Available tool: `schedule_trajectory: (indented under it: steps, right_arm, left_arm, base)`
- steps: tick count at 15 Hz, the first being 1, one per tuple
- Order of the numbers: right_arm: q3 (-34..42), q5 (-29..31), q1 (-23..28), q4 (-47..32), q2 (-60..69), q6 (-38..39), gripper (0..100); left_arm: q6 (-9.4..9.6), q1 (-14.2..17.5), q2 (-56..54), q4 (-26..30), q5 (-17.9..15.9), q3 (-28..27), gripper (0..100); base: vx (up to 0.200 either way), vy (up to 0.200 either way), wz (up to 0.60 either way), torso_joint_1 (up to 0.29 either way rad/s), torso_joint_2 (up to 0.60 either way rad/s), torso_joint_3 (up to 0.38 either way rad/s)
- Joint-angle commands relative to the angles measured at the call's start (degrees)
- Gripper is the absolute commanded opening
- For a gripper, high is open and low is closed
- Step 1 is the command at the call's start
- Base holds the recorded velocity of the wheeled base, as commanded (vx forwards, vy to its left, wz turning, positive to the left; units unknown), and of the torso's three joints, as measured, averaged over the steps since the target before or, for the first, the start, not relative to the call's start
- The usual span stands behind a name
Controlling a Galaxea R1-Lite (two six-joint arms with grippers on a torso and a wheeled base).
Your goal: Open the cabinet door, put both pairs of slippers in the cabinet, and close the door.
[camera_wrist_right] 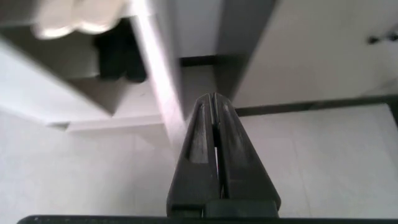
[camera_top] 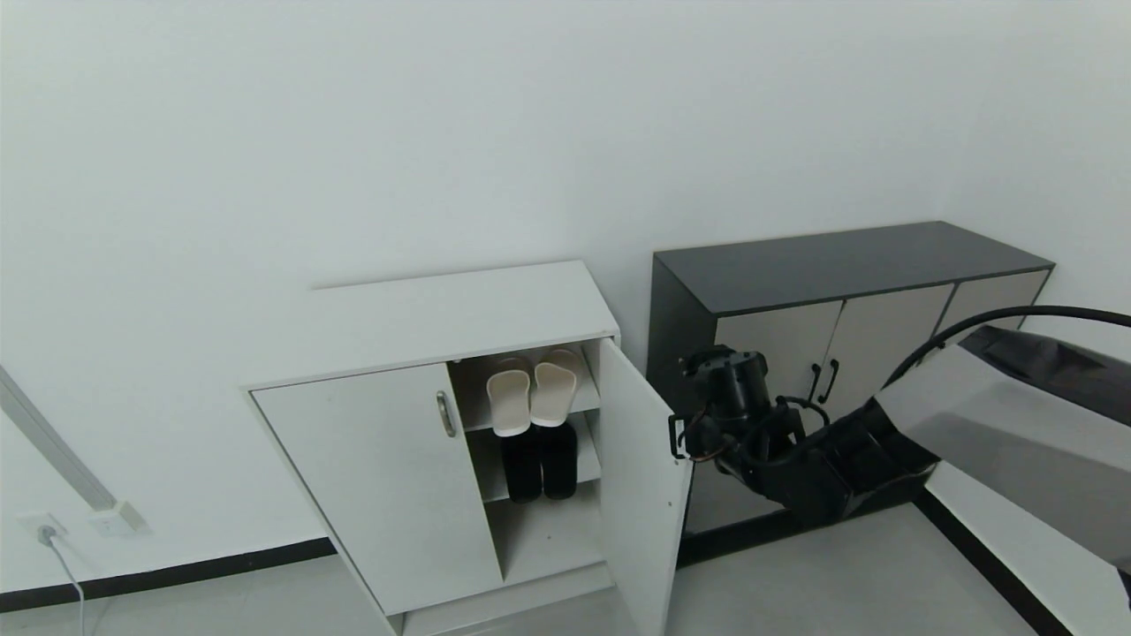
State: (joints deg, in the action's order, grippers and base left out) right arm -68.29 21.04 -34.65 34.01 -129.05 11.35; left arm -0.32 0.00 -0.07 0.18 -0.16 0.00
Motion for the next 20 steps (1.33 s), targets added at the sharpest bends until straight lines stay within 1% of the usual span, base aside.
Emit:
schedule_trajectory:
  steps: [1, 2, 3, 4, 7, 10, 16, 18, 20]
  right_arm:
    - [5.1, -0.3, -3.5, 2.02, 3.63, -1.24, 0]
    - [6.5, -0.47, -4.29, 2.99, 4.42, -2.47, 0]
    - [9.58, -1.09, -6.22, 5.71, 6.44, -4.93, 0]
    - [10.55, -1.62, -7.19, 6.68, 7.5, -5.02, 0]
    - [12.83, -2.94, -8.33, 6.95, 11.72, -5.02, 0]
    - [13.27, -3.29, -8.68, 6.95, 13.39, -4.93, 0]
    - [13.71, -3.55, -8.95, 7.03, 13.3, -4.93, 0]
    - [14.06, -3.55, -8.86, 7.74, 13.21, -4.93, 0]
    - [14.59, -4.87, -8.86, 8.44, 13.21, -4.93, 0]
  left_arm:
    - [-0.03, 0.0, 0.07, -0.01, -0.02, 0.0, 0]
    - [-0.03, 0.0, 0.07, -0.01, -0.02, 0.0, 0]
    - [-0.03, 0.0, 0.07, -0.01, -0.02, 0.0, 0]
    - [-0.03, 0.0, 0.07, -0.01, -0.02, 0.0, 0]
    - [-0.03, 0.0, 0.07, -0.01, -0.02, 0.0, 0]
    - [-0.03, 0.0, 0.07, -0.01, -0.02, 0.0, 0]
    - [-0.12, 0.0, 0.07, -0.01, 0.07, 0.0, 0]
    - [-0.12, 0.0, 0.07, -0.01, -0.02, 0.0, 0]
    - [-0.12, 0.0, 0.07, -0.01, 0.07, 0.0, 0]
  base:
    - [0.0, 0.0, 0.0, 0.0, 0.0, 0.0]
    - [0.0, 0.0, 0.0, 0.0, 0.0, 0.0]
    - [0.0, 0.0, 0.0, 0.0, 0.0, 0.0]
    - [0.0, 0.0, 0.0, 0.0, 0.0, 0.0]
    - [0.0, 0.0, 0.0, 0.0, 0.0, 0.0]
    - [0.0, 0.0, 0.0, 0.0, 0.0, 0.0]
    - [0.0, 0.0, 0.6, 0.002, 0.0, 0.005]
    - [0.0, 0.0, 0.0, 0.0, 0.0, 0.0]
    - [0.0, 0.0, 0.0, 0.0, 0.0, 0.0]
